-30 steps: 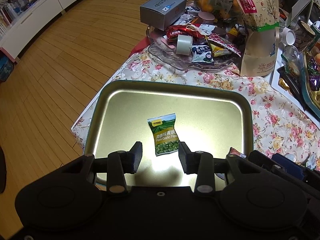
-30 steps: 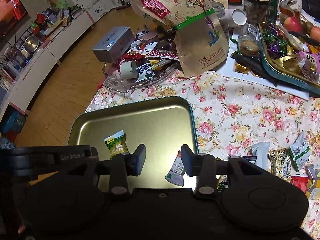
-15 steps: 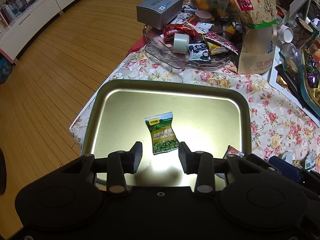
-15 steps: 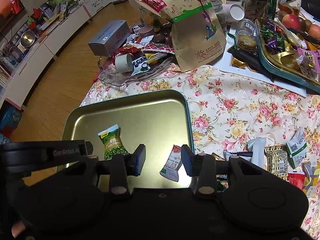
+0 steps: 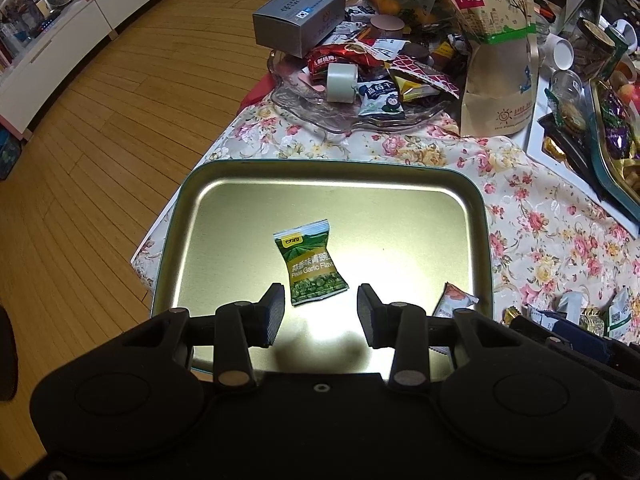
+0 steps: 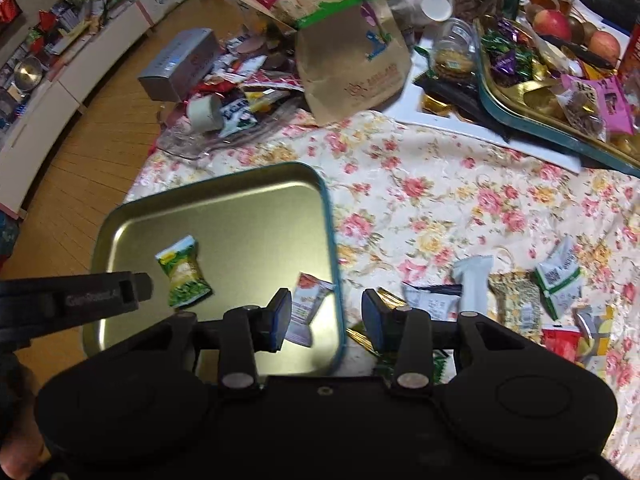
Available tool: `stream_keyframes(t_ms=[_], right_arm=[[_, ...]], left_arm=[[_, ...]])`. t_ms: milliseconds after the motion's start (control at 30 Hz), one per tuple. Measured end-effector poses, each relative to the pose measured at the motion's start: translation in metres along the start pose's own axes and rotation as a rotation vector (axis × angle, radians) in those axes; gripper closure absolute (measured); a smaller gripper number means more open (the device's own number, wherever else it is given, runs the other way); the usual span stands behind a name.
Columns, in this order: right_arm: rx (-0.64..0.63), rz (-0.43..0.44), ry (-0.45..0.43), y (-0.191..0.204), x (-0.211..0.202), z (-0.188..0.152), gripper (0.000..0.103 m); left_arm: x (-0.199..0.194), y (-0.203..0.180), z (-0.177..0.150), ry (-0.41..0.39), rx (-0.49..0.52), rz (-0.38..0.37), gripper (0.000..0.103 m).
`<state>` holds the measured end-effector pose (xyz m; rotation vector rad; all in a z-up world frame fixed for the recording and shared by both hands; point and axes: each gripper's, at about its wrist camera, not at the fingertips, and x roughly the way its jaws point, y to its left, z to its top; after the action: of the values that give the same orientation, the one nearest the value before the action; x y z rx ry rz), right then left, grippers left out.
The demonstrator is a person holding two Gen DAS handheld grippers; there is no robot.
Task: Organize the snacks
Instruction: 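Lower the red-white packet onto the gold tray and open the right tool, then move the right tool to the red packet among the snacks and grasp it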
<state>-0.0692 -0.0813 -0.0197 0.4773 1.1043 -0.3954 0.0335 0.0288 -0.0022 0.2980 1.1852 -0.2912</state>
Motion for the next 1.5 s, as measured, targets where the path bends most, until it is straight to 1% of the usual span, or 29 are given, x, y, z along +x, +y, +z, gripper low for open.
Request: stream_keyframes(t_ms=[167, 300, 833, 933, 1133, 1267, 1500], right_arm=[[0.031, -0.037, 0.026, -0.016, 0.002, -0.002, 0.061], [0.041, -0.055, 0.028, -0.027, 0.001, -0.002, 0.061], [0.121, -0.088, 0.041, -0.070, -0.009, -0.004, 0.061], [0.158, -0.099, 0.055, -0.085, -0.009, -0.004, 0.061], [0.287, -0.129, 0.103, -0.129, -0.003, -0.008, 0.061], [0.365, -0.154, 0.144, -0.161, 0.002, -0.016, 0.061], [0.446, -0.224, 0.204, -0.205, 0.017, -0.037, 0.058]], left_arm=[[-0.001, -0.014, -0.002, -0.002, 0.036, -0.004, 0.055], [-0.002, -0.026, -0.004, -0.003, 0.064, -0.006, 0.055], [-0.001, -0.073, -0.013, 0.015, 0.156, -0.025, 0.055], [-0.001, -0.082, -0.016, 0.025, 0.176, -0.038, 0.055], [0.000, -0.104, -0.022, 0.054, 0.225, -0.076, 0.055], [-0.001, -0.118, -0.027, 0.075, 0.253, -0.105, 0.055], [-0.005, -0.144, -0.032, 0.092, 0.289, -0.146, 0.055]])
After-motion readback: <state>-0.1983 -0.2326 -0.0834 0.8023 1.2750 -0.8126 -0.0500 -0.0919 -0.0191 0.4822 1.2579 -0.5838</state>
